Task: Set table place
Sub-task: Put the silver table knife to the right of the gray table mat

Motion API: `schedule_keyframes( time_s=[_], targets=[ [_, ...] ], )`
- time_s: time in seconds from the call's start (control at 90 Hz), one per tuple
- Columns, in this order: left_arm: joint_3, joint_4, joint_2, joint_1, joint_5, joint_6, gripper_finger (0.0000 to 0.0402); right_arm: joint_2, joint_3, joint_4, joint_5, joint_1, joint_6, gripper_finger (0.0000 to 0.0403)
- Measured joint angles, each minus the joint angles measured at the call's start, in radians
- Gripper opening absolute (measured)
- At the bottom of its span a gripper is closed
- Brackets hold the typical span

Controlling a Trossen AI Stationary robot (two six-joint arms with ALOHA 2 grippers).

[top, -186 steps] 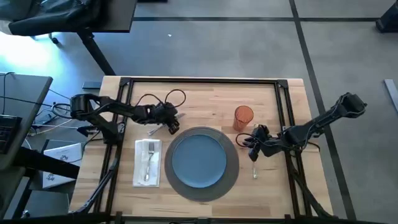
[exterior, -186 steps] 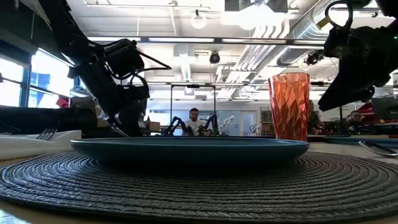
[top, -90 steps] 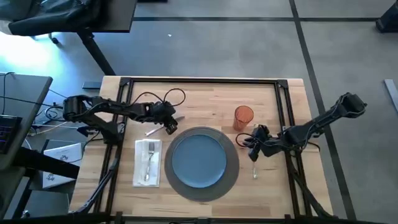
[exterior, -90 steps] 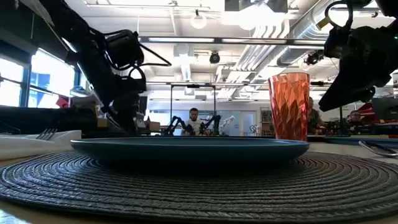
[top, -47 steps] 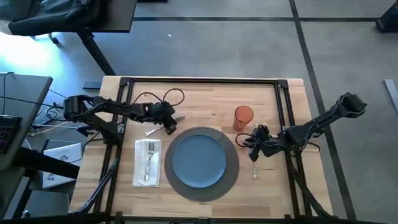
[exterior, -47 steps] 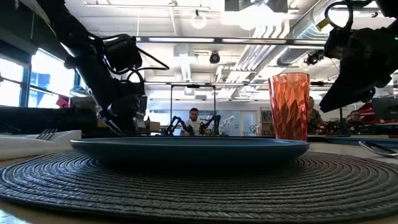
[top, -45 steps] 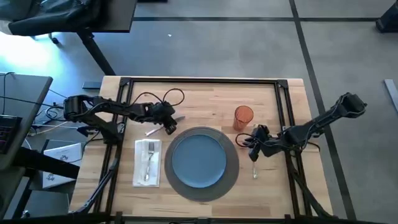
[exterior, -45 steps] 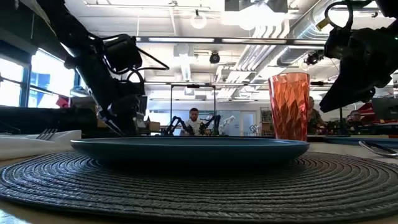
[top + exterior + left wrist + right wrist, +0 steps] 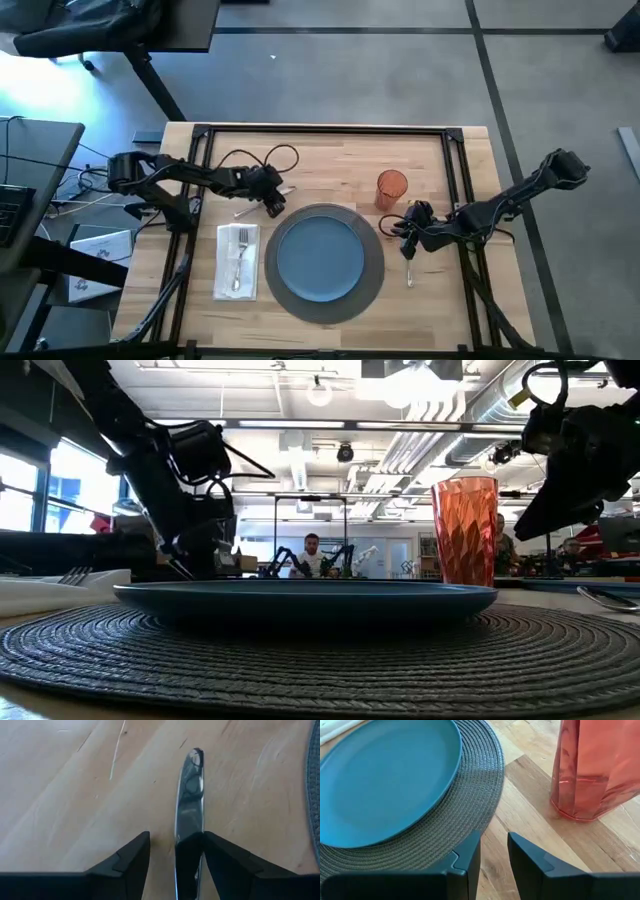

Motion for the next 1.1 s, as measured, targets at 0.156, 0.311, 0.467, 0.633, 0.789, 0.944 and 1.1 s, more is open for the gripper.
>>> schedule_keyframes(
  time_s=[0.156,0.311,0.467,0.633,0.789,0.944,1.1],
  targets=[
    [0.0,-0.005,0.001,0.0,-0.001,0.0,0.017,0.0,0.0,0.0,0.0,0.0,0.0,0.0083],
    [0.0,-0.007,0.002,0.0,0.003,0.0,0.017,0.0,0.0,0.0,0.0,0.0,0.0,0.0083],
    [-0.001,-0.007,0.002,0.0,0.005,-0.007,0.017,0.0,0.0,0.0,0.0,0.0,0.0,0.0083],
    [-0.001,-0.007,0.003,0.0,0.006,-0.016,0.017,0.0,0.0,0.0,0.0,0.0,-0.036,0.0083],
    [0.0,-0.018,-0.019,0.0,0.006,-0.016,0.017,-0.002,0.001,-0.001,-0.031,0.0,-0.041,0.0083],
    [0.032,-0.105,-0.067,-0.01,0.009,-0.004,0.017,-0.016,0.073,-0.023,-0.127,0.0,-0.108,0.0083],
    [0.058,-0.218,-0.13,-0.028,0.006,0.002,0.017,-0.016,0.18,-0.022,-0.211,0.001,-0.233,0.0083]
  ],
)
